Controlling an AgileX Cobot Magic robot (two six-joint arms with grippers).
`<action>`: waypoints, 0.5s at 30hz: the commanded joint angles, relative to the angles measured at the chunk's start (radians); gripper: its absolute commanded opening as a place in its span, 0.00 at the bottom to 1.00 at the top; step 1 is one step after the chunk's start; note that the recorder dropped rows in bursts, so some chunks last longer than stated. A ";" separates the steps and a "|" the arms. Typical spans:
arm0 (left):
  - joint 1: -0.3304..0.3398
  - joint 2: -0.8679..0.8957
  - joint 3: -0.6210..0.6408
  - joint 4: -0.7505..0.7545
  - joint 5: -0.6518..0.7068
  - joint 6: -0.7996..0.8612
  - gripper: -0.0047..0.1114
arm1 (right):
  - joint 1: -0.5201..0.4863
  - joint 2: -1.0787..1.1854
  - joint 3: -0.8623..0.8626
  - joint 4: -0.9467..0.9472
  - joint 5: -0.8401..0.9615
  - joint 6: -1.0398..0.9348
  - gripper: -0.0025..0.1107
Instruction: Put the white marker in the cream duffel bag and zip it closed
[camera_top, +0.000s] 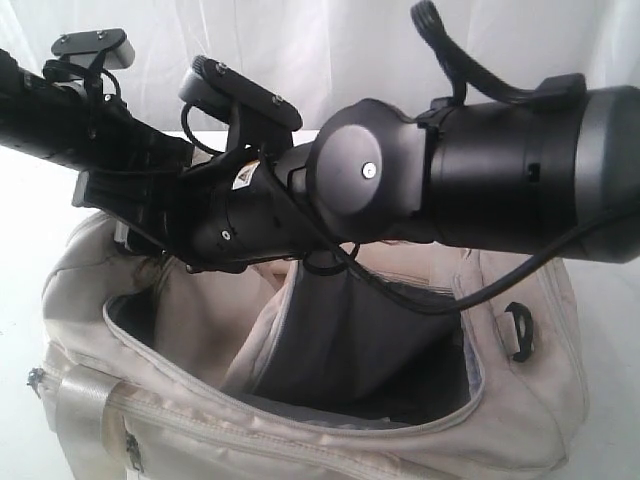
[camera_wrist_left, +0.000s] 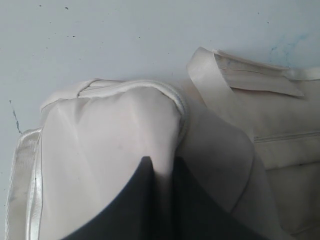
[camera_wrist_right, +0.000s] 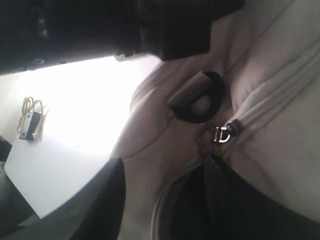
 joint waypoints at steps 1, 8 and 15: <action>0.004 -0.005 -0.008 -0.003 -0.010 0.003 0.05 | 0.016 0.018 0.005 0.030 -0.032 -0.023 0.44; 0.004 -0.005 -0.008 -0.003 -0.010 0.003 0.05 | 0.025 0.043 0.005 0.042 -0.051 -0.023 0.43; 0.004 -0.005 -0.008 -0.003 -0.010 0.003 0.05 | 0.025 0.075 0.005 0.063 -0.070 -0.021 0.43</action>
